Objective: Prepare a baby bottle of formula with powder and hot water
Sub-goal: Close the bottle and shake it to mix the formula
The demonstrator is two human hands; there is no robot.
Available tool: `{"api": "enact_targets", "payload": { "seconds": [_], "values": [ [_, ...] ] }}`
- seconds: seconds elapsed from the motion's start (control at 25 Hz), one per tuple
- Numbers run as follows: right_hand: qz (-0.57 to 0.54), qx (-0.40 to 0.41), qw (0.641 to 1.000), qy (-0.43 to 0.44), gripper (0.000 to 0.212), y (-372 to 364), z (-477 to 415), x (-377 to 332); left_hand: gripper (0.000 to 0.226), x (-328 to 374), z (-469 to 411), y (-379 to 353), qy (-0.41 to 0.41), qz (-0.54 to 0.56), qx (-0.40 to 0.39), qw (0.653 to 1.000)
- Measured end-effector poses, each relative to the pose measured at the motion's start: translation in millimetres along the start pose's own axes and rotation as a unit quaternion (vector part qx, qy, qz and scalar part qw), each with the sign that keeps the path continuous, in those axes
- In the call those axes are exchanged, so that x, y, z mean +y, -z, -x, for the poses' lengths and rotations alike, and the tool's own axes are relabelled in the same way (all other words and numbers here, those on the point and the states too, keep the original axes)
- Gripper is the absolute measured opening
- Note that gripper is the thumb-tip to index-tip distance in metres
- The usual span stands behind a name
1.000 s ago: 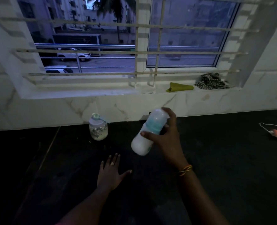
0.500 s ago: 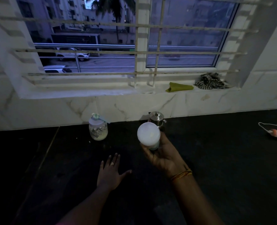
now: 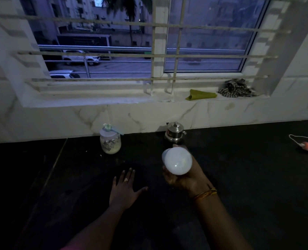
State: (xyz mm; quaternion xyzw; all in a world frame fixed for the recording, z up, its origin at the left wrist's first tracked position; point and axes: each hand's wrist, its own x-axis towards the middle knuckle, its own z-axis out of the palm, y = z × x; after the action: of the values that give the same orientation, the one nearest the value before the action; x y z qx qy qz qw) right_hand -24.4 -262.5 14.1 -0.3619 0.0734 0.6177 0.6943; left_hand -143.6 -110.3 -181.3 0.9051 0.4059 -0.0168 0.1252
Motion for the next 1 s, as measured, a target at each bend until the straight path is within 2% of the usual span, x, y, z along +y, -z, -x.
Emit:
{"api": "enact_targets", "payload": {
  "seconds": [0.04, 0.12, 0.2, 0.32, 0.36, 0.4, 0.44, 0.48, 0.52, 0.56, 0.6, 0.68, 0.76, 0.84, 0.88, 0.96, 1.0],
  "values": [
    [0.056, 0.002, 0.998, 0.021, 0.024, 0, 0, -1, 0.128, 0, 0, -1, 0.000, -0.001, 0.004, 1.000],
    [0.190, 0.028, 0.974, 0.116, 0.033, 1, -2, -3, 0.126, -1, -1, -1, -0.001, -0.004, 0.004, 1.000],
    [0.324, 0.072, 0.912, 0.241, 0.049, 0, 0, -6, 0.125, -1, 0, -1, -0.001, -0.001, 0.000, 1.000],
    [0.459, 0.103, 0.788, 0.398, 0.067, 3, 1, -5, 0.121, -1, 1, 0, -0.003, -0.002, 0.003, 1.000],
    [0.443, 0.112, 0.784, 0.420, 0.071, 5, -2, -3, 0.118, 0, 1, 0, -0.002, 0.000, 0.003, 1.000],
    [0.364, 0.096, 0.825, 0.421, 0.074, 5, -4, -3, 0.119, -1, 1, -1, 0.000, 0.004, 0.007, 1.000],
    [0.231, 0.063, 0.894, 0.380, 0.077, 5, -8, -2, 0.122, -1, 0, -2, 0.000, 0.007, 0.012, 1.000],
    [0.079, 0.020, 0.954, 0.289, 0.081, 6, -15, 0, 0.127, -1, -1, -2, 0.001, 0.008, 0.016, 1.000],
    [-0.043, -0.016, 0.980, 0.191, 0.083, 10, -21, 3, 0.130, -2, -2, -2, 0.001, 0.007, 0.014, 1.000],
    [-0.117, -0.034, 0.985, 0.124, 0.083, 11, -24, 6, 0.132, -2, -2, -3, 0.000, 0.005, 0.011, 1.000],
    [-0.139, -0.039, 0.985, 0.098, 0.086, 13, -26, 10, 0.133, -2, -2, -3, -0.001, 0.006, 0.011, 1.000],
    [-0.128, -0.034, 0.988, 0.085, 0.087, 14, -30, 18, 0.132, -2, -1, -2, -0.007, 0.007, 0.009, 1.000],
    [-0.082, -0.022, 0.994, 0.064, 0.073, 15, -31, 29, 0.131, -4, 0, 0, -0.013, 0.010, 0.006, 1.000],
    [0.008, -0.052, 0.998, 0.039, 0.074, 13, -24, 36, 0.127, -5, 2, 2, -0.026, -0.007, -0.018, 0.999],
    [0.092, -0.064, 0.993, 0.037, 0.077, 14, -22, 37, 0.117, -5, 2, 4, -0.034, -0.028, -0.029, 0.999],
    [0.264, -0.046, 0.960, 0.076, 0.074, 14, -17, 37, 0.104, -4, 2, 6, -0.037, -0.053, -0.023, 0.998],
    [0.366, -0.019, 0.922, 0.129, 0.077, 14, -16, 34, 0.111, -3, 1, 6, -0.031, -0.046, -0.019, 0.998]
  ]
}}
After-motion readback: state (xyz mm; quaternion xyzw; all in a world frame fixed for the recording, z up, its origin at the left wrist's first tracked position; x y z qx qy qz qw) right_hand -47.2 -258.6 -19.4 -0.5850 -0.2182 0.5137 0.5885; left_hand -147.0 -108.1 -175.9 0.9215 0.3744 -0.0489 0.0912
